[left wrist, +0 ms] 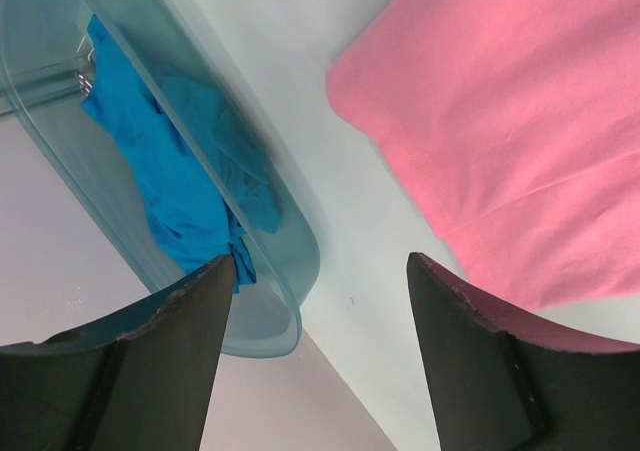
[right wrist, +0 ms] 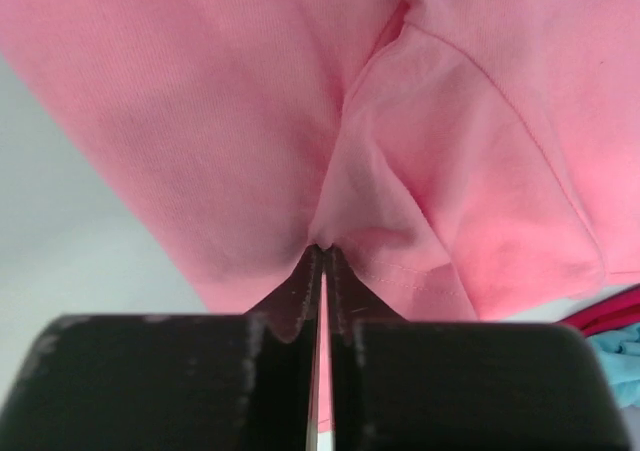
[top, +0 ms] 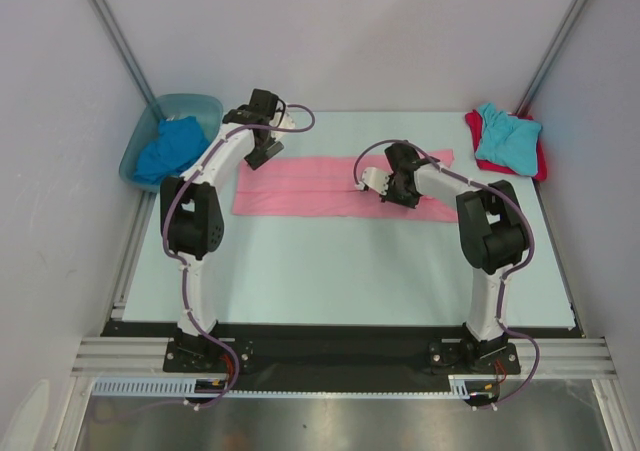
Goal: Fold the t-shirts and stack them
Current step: Fold the tshirt
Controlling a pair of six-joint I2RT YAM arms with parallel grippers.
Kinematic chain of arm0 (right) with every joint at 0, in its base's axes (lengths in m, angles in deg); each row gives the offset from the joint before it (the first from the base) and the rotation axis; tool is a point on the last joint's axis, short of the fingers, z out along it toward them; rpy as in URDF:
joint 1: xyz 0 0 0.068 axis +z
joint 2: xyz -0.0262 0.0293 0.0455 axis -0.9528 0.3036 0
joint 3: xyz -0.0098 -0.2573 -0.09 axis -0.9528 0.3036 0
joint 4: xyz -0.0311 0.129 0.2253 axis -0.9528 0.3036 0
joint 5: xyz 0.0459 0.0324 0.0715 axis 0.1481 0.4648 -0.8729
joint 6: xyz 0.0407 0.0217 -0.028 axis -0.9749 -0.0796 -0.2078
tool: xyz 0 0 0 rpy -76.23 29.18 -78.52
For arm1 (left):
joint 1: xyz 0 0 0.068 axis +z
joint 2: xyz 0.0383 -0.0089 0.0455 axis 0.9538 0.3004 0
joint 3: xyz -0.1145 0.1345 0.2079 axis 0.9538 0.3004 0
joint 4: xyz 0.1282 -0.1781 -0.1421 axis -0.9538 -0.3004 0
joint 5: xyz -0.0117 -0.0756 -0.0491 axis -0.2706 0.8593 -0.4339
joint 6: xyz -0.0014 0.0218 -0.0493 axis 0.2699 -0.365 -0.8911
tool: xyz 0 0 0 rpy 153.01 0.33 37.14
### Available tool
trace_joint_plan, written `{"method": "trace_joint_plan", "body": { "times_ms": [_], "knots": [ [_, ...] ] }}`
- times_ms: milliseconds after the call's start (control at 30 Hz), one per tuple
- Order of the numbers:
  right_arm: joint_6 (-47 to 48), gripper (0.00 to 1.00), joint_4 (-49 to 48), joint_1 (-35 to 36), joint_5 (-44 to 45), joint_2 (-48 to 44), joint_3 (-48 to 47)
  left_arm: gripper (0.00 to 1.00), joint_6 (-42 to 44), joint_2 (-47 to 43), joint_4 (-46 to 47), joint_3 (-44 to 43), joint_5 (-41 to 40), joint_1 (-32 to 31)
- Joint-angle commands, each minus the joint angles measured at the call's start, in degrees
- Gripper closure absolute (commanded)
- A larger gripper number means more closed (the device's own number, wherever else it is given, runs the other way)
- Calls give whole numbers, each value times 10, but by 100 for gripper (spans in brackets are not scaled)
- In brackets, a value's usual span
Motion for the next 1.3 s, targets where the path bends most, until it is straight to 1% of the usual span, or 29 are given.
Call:
{"method": "trace_joint_plan", "body": {
  "times_ms": [0,167,467,867,1100,1233,1267],
  "knots": [
    [-10,100,-13,-2,3,2,-24,24,8,6,8,-26,-10,-5],
    [-12,100,-18,-2,14,-6,-31,24,8,9,7,-29,-9,-5],
    [-14,100,63,-4,-16,-24,-110,24,5,10,7,-26,-7,-6],
    [30,100,171,-6,-35,-13,-111,24,6,16,8,-30,-8,-5],
    [41,100,245,-5,-43,11,-135,24,6,23,7,-41,-7,-5],
    [39,100,253,1,-42,15,-140,24,6,27,7,-48,-6,-6],
    [37,100,252,2,-59,17,-141,24,6,28,7,-48,-6,-7]
  ]
}}
